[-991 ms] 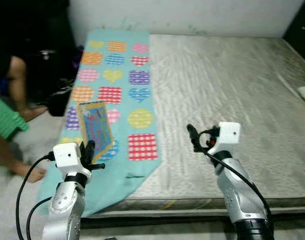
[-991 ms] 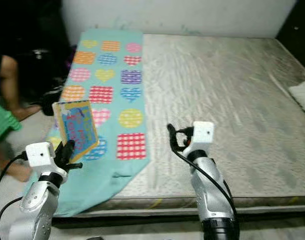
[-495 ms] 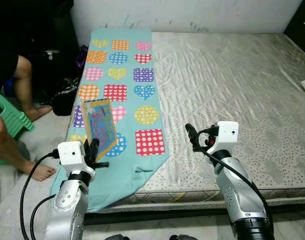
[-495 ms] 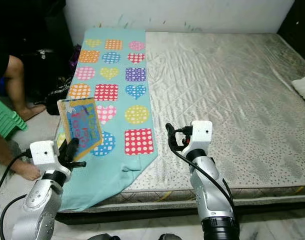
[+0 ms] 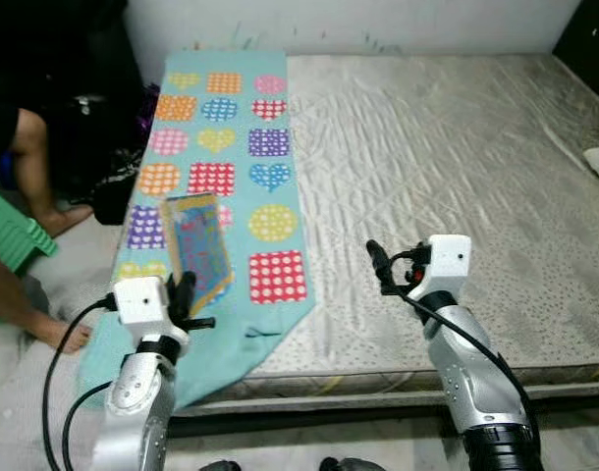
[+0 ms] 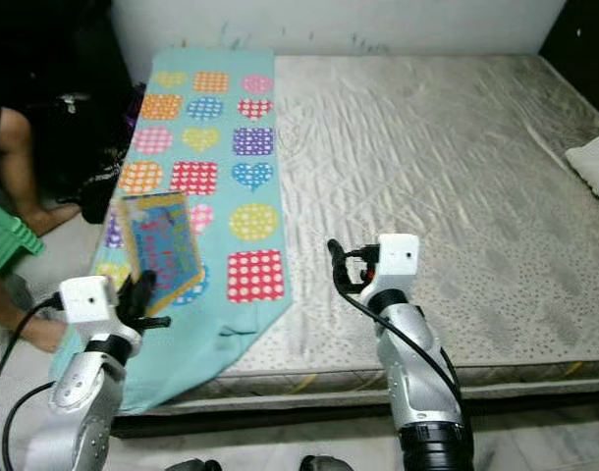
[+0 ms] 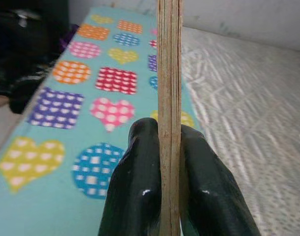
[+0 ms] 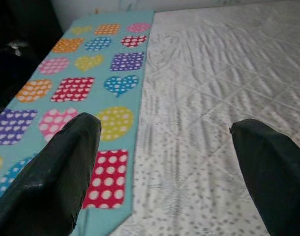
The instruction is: Clean up the room
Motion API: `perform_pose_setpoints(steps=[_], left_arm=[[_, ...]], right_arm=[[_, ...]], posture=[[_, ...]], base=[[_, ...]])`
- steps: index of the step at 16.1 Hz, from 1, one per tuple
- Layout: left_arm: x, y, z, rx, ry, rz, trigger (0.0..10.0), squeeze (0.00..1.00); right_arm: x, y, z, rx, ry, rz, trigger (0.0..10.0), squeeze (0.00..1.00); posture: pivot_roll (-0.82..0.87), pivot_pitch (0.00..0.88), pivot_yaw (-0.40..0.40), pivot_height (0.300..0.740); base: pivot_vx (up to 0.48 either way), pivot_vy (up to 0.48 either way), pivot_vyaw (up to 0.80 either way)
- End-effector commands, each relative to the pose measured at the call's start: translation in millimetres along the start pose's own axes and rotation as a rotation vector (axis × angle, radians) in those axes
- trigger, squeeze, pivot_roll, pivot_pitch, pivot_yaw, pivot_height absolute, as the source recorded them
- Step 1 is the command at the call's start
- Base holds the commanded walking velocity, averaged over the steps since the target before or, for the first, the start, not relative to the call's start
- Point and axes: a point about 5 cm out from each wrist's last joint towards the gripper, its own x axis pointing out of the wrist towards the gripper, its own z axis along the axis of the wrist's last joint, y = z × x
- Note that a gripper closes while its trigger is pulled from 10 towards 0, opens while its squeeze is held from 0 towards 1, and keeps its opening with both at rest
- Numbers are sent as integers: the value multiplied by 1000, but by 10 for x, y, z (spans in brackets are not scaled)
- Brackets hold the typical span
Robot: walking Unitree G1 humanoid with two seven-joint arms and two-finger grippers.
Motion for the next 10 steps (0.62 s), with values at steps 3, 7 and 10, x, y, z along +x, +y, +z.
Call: perform_pose_setpoints(steps=[3,7,10], left_arm=[[13,17,78,15,-39,4,10000,0],[27,8,82,17,-42,0,10000,0],[37,9,82,17,-42,1,10000,0]], right_arm=[[5,10,3,-4,-1,10,10000,0],[23,17,13,-4,-6,13,10000,0],[26,19,13,1,-9,12,10000,0]], posture=[[-116,139,-12,740],[-121,136,-10,740],[-121,135,-11,740]], base=[[0,-347,0],[0,-344,0],[0,-344,0]])
